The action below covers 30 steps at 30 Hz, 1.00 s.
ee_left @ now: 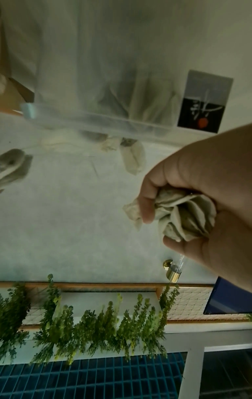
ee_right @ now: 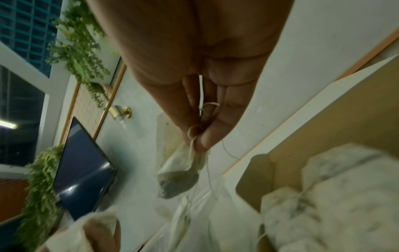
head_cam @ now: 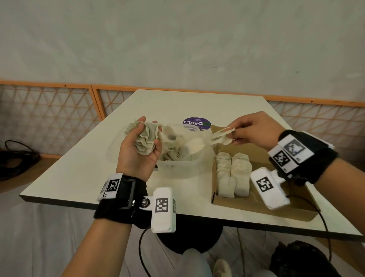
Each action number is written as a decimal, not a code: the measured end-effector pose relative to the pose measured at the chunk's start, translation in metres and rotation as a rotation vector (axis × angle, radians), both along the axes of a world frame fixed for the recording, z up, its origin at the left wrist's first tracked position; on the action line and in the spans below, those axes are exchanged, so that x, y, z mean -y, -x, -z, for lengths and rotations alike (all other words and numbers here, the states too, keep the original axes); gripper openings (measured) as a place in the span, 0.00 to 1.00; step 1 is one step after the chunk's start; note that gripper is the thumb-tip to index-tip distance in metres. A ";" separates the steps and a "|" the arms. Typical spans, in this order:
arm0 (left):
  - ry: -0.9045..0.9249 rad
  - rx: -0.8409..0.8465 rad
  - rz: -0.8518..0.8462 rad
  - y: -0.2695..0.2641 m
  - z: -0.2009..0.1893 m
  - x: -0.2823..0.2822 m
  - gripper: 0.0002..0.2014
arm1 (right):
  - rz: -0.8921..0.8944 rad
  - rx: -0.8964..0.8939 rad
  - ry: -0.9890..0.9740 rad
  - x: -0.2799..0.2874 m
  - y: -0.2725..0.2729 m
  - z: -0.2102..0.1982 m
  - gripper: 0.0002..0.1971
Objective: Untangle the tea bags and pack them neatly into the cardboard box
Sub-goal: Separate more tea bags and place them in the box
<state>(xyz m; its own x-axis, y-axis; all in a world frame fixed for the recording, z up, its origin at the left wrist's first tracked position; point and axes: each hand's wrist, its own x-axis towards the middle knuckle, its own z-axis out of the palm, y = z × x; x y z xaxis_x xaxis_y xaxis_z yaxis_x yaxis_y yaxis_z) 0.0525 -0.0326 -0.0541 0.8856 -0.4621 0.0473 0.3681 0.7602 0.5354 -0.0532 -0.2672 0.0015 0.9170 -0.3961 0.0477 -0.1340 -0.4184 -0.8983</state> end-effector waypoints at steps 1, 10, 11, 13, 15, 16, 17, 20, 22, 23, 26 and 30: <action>0.001 0.004 0.001 0.001 -0.001 0.003 0.07 | 0.023 0.015 -0.027 0.008 0.008 -0.001 0.09; -0.166 0.165 0.207 0.053 -0.014 0.088 0.09 | 0.136 0.128 -0.191 0.055 0.072 -0.011 0.07; -0.197 0.192 0.235 0.061 -0.014 0.100 0.10 | 0.134 0.134 -0.199 0.057 0.077 -0.013 0.07; -0.247 0.218 0.287 0.076 -0.012 0.123 0.10 | 0.115 0.142 -0.218 0.059 0.083 -0.017 0.07; -0.295 0.203 0.321 0.086 -0.006 0.141 0.09 | 0.087 0.143 -0.209 0.059 0.087 -0.020 0.07; -0.313 0.187 0.337 0.090 -0.003 0.148 0.09 | 0.075 0.144 -0.202 0.059 0.088 -0.021 0.07; -0.323 0.168 0.357 0.092 0.000 0.152 0.10 | 0.062 0.148 -0.200 0.059 0.089 -0.022 0.07; -0.293 0.130 0.454 0.098 0.005 0.157 0.10 | 0.004 0.145 -0.198 0.058 0.085 -0.020 0.07; -0.256 0.143 0.512 0.099 0.007 0.155 0.14 | -0.029 0.104 -0.155 0.052 0.079 -0.011 0.07; -0.263 0.168 0.517 0.099 0.009 0.155 0.18 | -0.044 0.085 -0.128 0.049 0.075 -0.005 0.06; -0.375 0.238 0.414 0.098 0.017 0.155 0.21 | -0.105 0.063 -0.107 0.043 0.064 0.015 0.07; -0.328 0.099 0.312 0.087 0.027 0.142 0.18 | 0.039 0.117 -0.193 0.050 0.069 0.027 0.12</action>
<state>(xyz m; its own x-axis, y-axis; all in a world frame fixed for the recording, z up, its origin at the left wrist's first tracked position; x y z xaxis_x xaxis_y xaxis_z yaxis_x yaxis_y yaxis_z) -0.0347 -0.1746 -0.0815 0.7004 -0.7104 -0.0689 0.4876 0.4058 0.7731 -0.1225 -0.3174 -0.0258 0.8934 -0.4433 0.0725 -0.0372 -0.2339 -0.9716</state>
